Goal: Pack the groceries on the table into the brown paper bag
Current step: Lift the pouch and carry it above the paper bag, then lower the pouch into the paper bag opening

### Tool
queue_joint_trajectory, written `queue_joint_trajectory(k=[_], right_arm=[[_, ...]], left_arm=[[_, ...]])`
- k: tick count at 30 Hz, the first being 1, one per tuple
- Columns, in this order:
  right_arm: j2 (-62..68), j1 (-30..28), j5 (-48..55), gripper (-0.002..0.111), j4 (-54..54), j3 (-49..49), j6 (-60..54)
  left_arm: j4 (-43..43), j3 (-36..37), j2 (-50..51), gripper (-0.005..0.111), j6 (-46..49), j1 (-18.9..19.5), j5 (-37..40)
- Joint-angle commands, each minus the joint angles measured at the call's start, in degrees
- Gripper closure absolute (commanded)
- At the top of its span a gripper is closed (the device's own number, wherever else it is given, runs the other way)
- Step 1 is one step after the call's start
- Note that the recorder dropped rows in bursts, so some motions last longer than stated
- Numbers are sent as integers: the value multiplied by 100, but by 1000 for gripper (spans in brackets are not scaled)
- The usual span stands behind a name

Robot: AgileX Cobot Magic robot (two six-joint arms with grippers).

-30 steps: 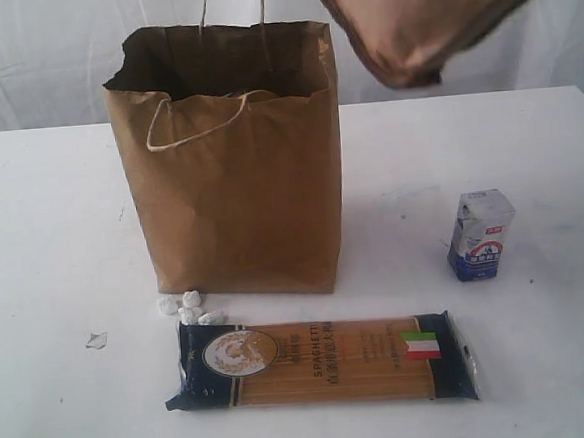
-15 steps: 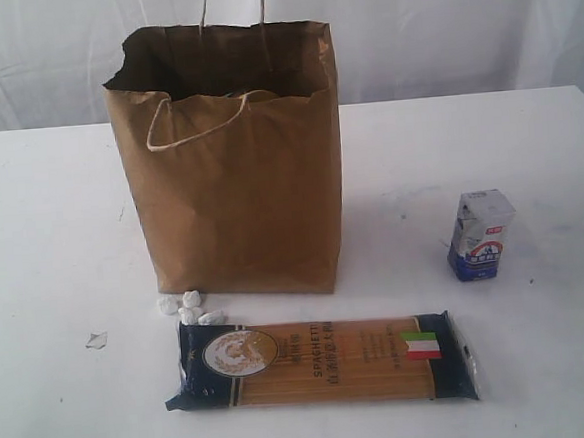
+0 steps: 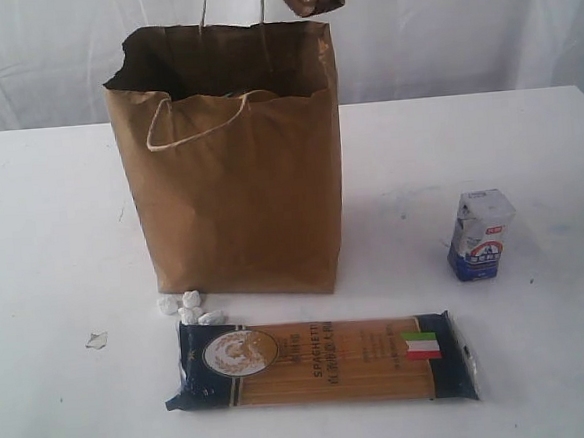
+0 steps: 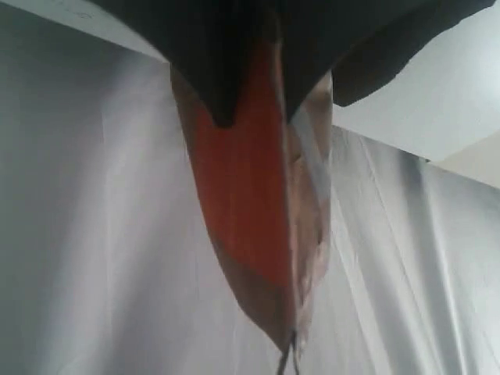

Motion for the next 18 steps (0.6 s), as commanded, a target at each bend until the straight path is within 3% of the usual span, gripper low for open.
queue_joint_trajectory(k=[1, 9, 18], right_arm=[[222, -5, 555, 108, 193, -79, -91], [590, -5, 1067, 108, 165, -79, -97], [669, -5, -193, 108, -403, -79, -93]], left_arm=[[-21, 19, -13, 107, -11, -33, -20], [-21, 19, -13, 107, -11, -33, -20], [-21, 19, -13, 107, 3, -32, -20]])
